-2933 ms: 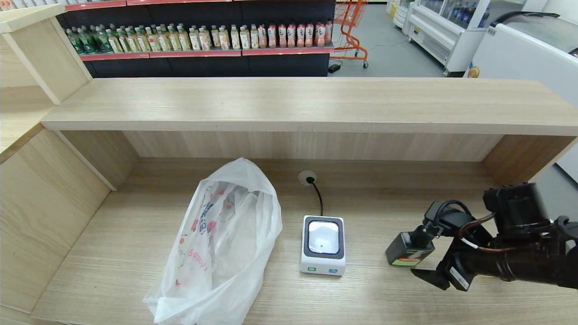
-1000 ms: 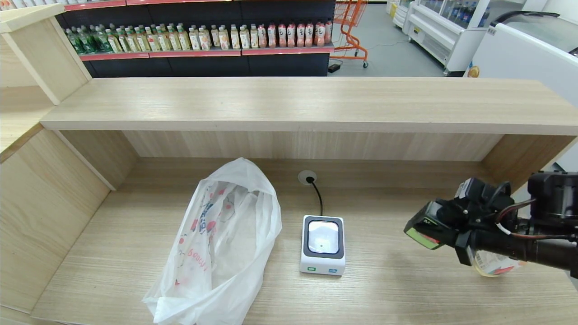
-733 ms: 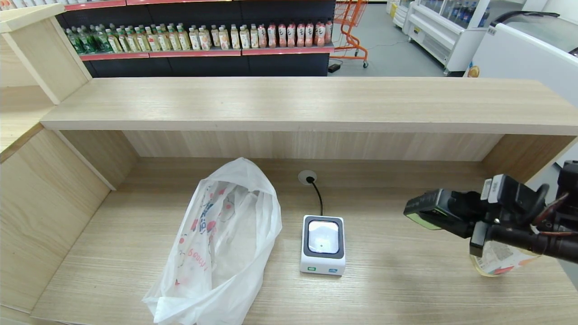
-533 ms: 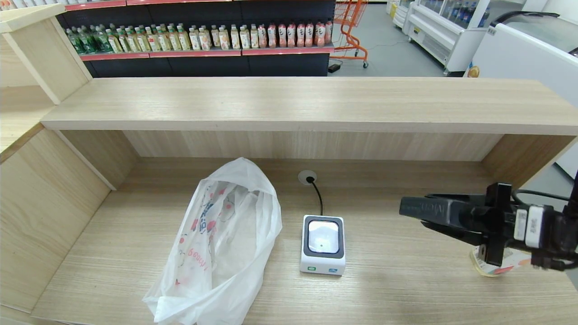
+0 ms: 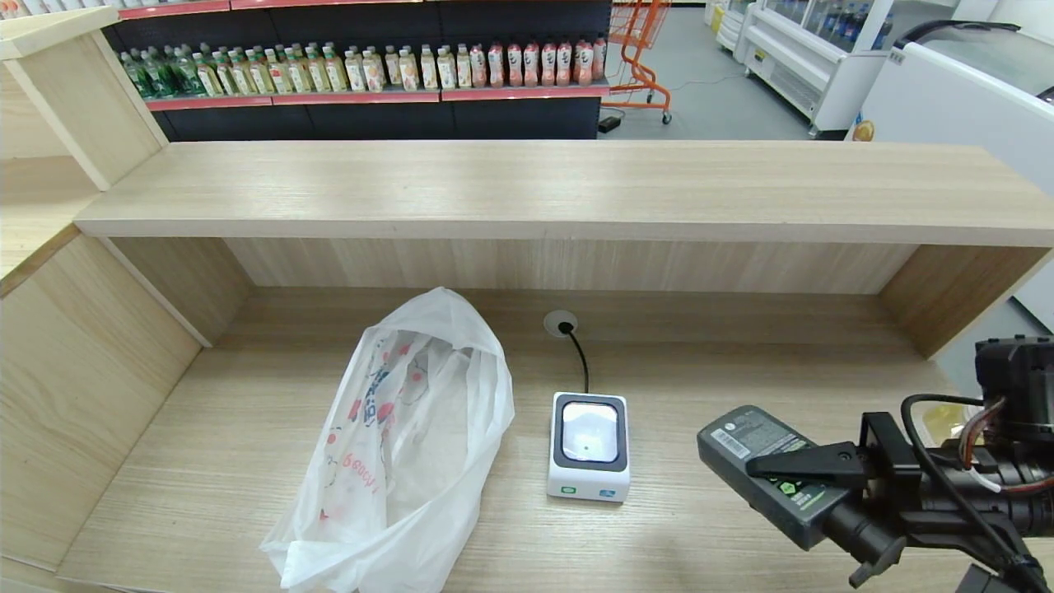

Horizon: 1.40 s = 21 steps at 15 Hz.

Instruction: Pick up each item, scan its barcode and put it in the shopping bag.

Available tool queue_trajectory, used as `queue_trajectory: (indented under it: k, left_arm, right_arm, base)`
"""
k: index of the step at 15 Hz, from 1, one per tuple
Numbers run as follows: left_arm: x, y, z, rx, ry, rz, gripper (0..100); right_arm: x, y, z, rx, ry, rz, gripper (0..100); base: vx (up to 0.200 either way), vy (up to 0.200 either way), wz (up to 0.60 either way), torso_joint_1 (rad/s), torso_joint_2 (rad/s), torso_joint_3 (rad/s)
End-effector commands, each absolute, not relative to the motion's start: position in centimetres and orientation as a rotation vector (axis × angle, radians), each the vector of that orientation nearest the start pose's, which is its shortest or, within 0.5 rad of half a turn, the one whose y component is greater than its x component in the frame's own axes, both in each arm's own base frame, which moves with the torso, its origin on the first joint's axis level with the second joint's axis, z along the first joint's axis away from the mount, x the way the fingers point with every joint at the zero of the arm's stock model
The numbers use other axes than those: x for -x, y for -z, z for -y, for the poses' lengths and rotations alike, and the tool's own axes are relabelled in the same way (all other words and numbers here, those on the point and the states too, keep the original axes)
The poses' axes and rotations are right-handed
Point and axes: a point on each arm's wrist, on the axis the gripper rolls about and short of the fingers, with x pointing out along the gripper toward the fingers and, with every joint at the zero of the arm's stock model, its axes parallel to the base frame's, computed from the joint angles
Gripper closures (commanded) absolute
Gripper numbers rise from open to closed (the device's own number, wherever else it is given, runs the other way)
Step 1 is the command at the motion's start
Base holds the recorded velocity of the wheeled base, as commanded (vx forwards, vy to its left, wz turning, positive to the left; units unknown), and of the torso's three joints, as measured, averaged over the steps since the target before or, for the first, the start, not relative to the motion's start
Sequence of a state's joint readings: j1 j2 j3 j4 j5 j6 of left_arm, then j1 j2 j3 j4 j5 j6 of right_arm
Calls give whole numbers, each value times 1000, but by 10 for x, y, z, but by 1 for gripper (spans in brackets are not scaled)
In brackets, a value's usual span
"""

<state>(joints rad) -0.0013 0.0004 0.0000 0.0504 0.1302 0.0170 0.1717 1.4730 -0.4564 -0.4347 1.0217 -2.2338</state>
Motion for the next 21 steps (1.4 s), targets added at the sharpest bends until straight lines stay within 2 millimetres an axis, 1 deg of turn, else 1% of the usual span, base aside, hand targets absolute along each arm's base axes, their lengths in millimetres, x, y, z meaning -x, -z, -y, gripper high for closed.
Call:
queue_trajectory:
  k: [1, 3, 4, 5, 6, 8, 9, 12, 15, 21]
  left_arm:
    - [23, -70, -3, -20, -128, -52, 0]
    - [23, -70, -3, -20, -128, -52, 0]
    - [23, -70, -3, -20, -128, -52, 0]
    - [23, -70, -3, -20, -128, -52, 0]
    - [23, -70, -3, -20, -128, -52, 0]
    - [23, -70, -3, -20, -128, -52, 0]
    - [23, -70, -3, -20, -128, -52, 0]
    - [23, -70, -3, -20, -128, -52, 0]
    - [23, -70, -3, -20, -128, -52, 0]
    - [23, -70, -3, -20, -128, -52, 0]
  right_arm:
    - [-198, -144, -62, 1725, -1134, 1046, 100]
    - [-199, -141, -69, 1833, -1104, 1188, 100]
    - [-198, -141, -76, 1848, -1105, 1256, 100]
    - [-196, -145, -93, 1863, -1098, 1405, 100]
    - [-196, -145, -104, 1862, -1103, 1483, 100]
    - [-192, -140, -124, 1814, -1156, 1588, 100]
    - [-191, -141, -131, 1803, -1157, 1629, 100]
    - [-193, -143, -138, 1812, -1132, 1684, 100]
    - [-192, -142, -138, 1820, -1111, 1695, 100]
    - [-195, -148, -140, 1856, -1010, 1746, 100]
  base:
    - [0, 0, 0, 0, 0, 0]
    - [0, 0, 0, 0, 0, 0]
    - [0, 0, 0, 0, 0, 0]
    - [0, 0, 0, 0, 0, 0]
    - [0, 0, 0, 0, 0, 0]
    - [0, 0, 0, 0, 0, 0]
    - [0, 0, 0, 0, 0, 0]
    - [0, 0, 0, 0, 0, 0]
    - [0, 0, 0, 0, 0, 0]
    - [0, 0, 0, 0, 0, 0]
